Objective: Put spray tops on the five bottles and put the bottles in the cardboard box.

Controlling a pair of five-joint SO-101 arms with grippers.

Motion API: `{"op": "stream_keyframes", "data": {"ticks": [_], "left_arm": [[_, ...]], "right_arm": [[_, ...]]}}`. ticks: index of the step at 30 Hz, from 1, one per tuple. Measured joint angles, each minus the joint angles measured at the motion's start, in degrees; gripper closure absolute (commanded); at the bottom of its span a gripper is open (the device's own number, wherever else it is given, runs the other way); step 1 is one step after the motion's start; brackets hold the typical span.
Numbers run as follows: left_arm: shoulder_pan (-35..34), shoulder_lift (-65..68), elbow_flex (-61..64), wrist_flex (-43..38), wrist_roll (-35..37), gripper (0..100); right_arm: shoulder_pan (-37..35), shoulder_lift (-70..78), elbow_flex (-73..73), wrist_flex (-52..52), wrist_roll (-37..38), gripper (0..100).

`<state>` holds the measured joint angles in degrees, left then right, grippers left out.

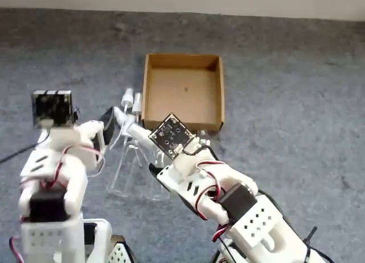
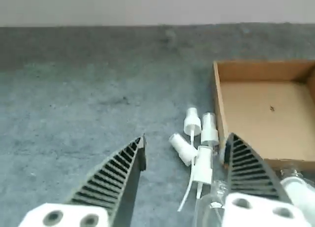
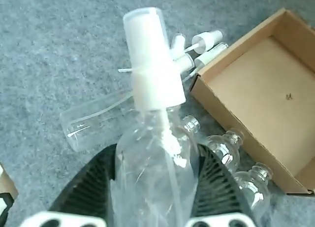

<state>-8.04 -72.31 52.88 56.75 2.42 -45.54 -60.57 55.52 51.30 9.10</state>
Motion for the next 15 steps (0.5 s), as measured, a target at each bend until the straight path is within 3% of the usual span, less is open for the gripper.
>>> {"op": "stream_keyframes", "data": {"ticks": [15], "left_arm": [[13.54, 0.88, 2.02, -0.88, -1.49, 79]], "right_arm": [[0.26, 0.09, 0.09, 0.09, -0.09, 99.5]]}}
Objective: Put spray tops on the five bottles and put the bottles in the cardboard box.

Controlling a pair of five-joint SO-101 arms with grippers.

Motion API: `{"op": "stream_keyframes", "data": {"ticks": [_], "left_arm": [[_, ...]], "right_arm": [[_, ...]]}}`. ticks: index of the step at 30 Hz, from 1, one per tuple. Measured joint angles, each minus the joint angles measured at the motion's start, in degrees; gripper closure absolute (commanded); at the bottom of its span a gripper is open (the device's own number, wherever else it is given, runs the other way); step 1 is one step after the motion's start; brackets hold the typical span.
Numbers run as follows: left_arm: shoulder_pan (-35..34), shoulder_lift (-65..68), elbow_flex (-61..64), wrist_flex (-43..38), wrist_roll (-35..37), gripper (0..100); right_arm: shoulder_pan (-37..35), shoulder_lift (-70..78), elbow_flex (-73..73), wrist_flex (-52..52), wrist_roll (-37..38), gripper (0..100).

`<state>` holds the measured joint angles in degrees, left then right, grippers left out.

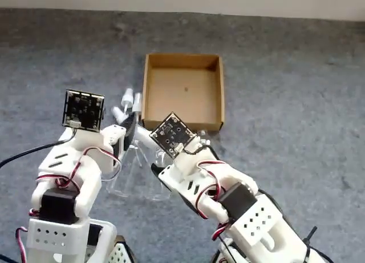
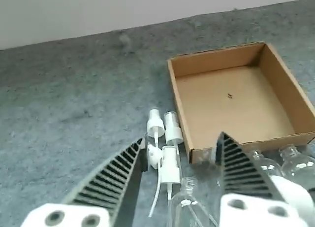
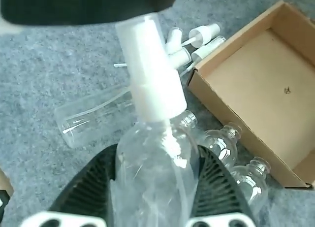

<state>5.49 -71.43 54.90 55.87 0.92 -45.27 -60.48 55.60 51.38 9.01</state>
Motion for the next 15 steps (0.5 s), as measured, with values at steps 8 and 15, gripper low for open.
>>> {"op": "stream_keyframes", "data": {"ticks": [8, 15], "left_arm": [[2.02, -0.09, 1.76, -0.26, -2.55, 78], [1.67, -0.79, 2.02, -0.44, -1.93, 73]], "right_arm": [[0.0, 0.09, 0.09, 0.18, 0.0, 99.5], [0.0, 0.09, 0.09, 0.18, 0.0, 99.5]]}}
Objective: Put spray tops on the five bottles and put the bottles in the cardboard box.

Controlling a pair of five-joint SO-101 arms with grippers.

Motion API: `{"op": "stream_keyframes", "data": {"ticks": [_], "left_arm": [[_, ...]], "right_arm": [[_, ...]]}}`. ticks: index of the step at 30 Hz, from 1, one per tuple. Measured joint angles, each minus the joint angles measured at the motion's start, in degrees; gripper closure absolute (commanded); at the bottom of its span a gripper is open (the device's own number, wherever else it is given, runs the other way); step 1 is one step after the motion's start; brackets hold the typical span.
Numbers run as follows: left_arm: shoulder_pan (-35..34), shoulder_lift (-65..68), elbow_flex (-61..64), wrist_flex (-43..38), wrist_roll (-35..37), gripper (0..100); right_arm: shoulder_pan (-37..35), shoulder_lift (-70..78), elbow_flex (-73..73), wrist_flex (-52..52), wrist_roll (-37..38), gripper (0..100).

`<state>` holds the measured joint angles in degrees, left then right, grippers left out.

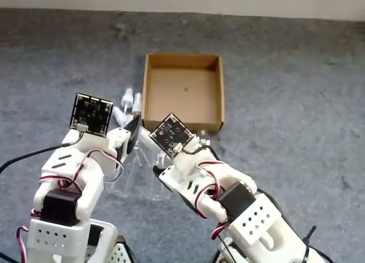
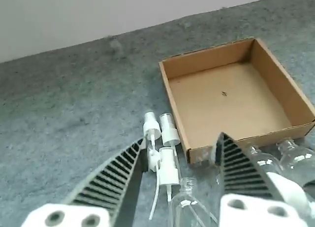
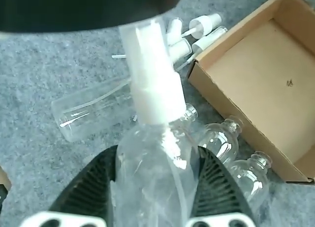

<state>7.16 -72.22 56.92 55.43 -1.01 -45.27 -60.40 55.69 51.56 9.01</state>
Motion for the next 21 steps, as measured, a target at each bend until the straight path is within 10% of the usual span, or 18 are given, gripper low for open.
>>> {"op": "stream_keyframes", "data": {"ticks": [12, 21], "left_arm": [[-7.91, -17.32, 2.02, 2.55, 5.71, 72], [-1.05, -19.6, 6.15, 3.34, 2.99, 75]], "right_arm": [[6.51, -0.18, -0.26, -6.33, -3.78, 99.5], [15.03, 15.74, -19.52, -12.57, -13.36, 99.5]]}}
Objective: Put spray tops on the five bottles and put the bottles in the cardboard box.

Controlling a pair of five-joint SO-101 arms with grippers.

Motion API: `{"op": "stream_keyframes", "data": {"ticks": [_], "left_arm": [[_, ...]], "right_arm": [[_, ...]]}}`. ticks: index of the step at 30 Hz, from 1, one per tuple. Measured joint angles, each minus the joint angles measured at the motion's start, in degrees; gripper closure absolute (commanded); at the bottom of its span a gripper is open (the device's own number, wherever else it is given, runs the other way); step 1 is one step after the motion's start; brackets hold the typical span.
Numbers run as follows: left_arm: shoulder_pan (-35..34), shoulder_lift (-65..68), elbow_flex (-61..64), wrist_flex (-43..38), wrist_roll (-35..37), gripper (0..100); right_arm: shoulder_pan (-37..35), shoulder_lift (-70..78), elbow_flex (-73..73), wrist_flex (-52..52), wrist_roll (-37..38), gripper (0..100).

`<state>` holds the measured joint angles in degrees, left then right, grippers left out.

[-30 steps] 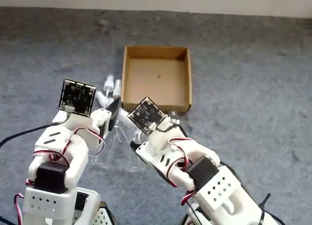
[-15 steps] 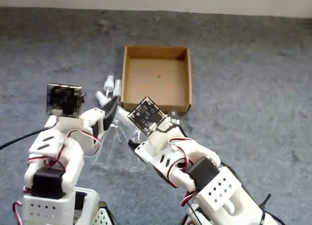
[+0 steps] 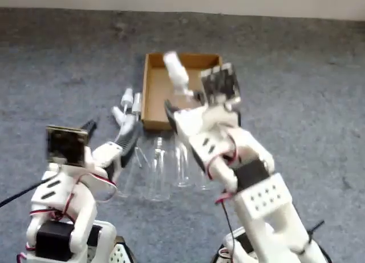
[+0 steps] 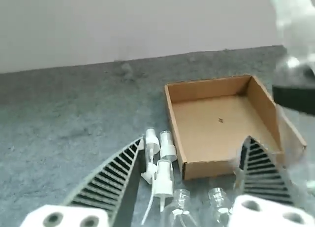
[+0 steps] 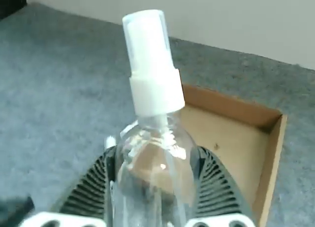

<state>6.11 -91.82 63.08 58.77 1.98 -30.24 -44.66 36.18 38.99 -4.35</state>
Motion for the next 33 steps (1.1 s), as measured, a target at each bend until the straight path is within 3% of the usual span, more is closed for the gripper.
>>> {"op": "stream_keyframes", "data": {"ticks": [5, 11, 26, 33], "left_arm": [[7.65, 3.25, 2.46, 0.0, -3.08, 72], [8.09, 8.79, 2.81, -3.6, -3.25, 72], [3.52, 22.59, 2.99, -12.13, -3.6, 72], [6.33, 20.57, 2.9, -9.67, -3.6, 72]], "right_arm": [[-1.23, 15.47, -15.65, 5.19, -2.2, 99.5], [-7.74, 22.51, -27.34, 14.24, -4.48, 99.5], [-9.58, 15.47, -29.89, 25.05, 0.0, 99.5], [-6.07, 15.03, -23.91, 16.79, 0.0, 99.5]]}}
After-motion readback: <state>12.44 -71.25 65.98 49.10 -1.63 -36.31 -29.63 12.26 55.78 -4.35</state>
